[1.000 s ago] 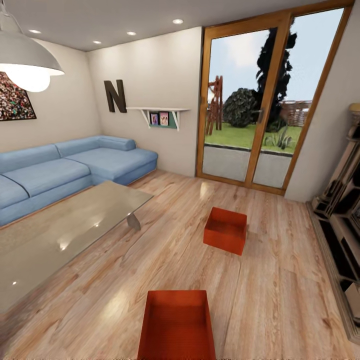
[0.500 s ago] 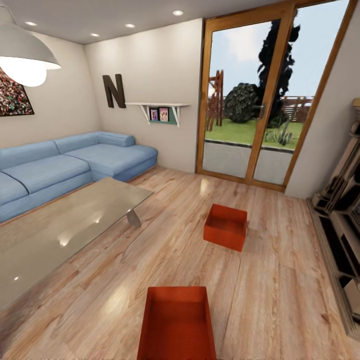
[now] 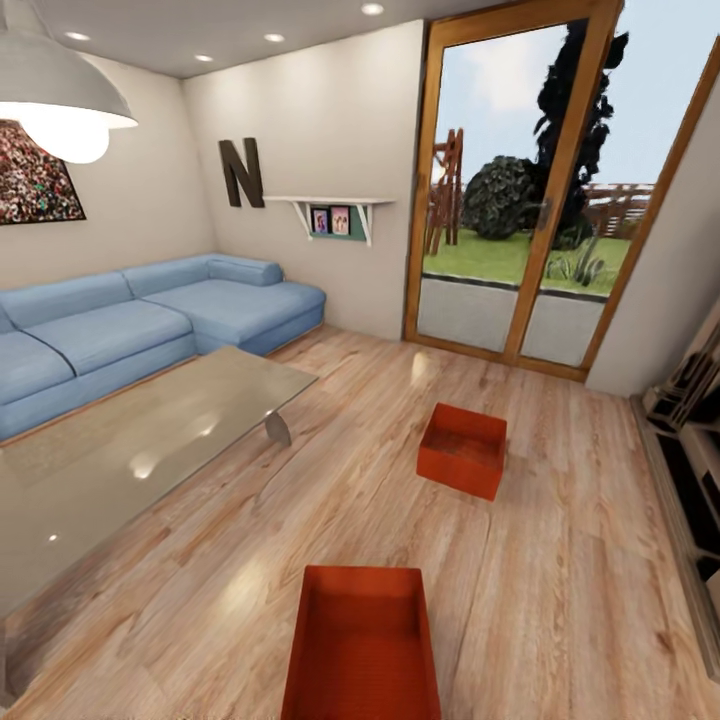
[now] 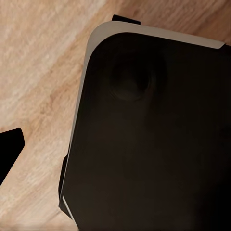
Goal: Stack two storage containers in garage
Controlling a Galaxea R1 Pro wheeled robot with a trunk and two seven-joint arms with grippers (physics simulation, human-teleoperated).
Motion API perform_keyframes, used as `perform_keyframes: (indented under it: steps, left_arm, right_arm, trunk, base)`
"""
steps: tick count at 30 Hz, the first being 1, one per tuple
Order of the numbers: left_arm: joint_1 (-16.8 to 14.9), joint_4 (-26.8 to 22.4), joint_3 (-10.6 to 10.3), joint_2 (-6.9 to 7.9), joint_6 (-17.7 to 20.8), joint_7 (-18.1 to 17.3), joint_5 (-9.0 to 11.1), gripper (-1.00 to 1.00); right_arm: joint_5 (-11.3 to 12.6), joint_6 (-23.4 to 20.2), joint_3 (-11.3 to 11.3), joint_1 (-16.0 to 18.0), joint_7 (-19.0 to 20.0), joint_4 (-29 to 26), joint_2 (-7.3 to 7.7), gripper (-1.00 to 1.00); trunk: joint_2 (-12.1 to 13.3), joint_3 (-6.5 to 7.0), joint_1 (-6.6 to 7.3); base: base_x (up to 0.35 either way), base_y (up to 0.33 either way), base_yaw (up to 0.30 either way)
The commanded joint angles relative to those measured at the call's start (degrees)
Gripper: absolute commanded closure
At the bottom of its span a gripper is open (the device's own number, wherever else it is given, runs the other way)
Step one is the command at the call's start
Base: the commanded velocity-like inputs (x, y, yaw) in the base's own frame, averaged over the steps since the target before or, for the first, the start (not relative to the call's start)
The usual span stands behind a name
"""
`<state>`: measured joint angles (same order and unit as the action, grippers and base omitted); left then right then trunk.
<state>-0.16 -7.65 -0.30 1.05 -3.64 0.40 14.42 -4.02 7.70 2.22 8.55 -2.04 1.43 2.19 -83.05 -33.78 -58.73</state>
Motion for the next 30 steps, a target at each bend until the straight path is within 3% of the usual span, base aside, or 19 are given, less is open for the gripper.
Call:
perform_keyframes:
  steps: [1, 30]
  left_arm:
    - [0.0, 0.0, -0.1, 0.0, -0.1, 0.0, 0.3, -1.0]
    - [0.0, 0.0, -0.1, 0.0, -0.1, 0.0, 0.3, -1.0]
  right_arm:
    - [-0.4, 0.2, 0.2, 0.1, -0.2, 0.2, -0.03, -1.0]
    - [-0.5, 0.2, 0.0, 0.1, 0.7, 0.2, 0.19, -1.0]
  trunk:
    - [0.0, -0.13, 0.0]
    - [0.0, -2.75, 0.0]
  base:
    - [0.0, 0.0, 0.055]
    - [0.0, 0.0, 0.002]
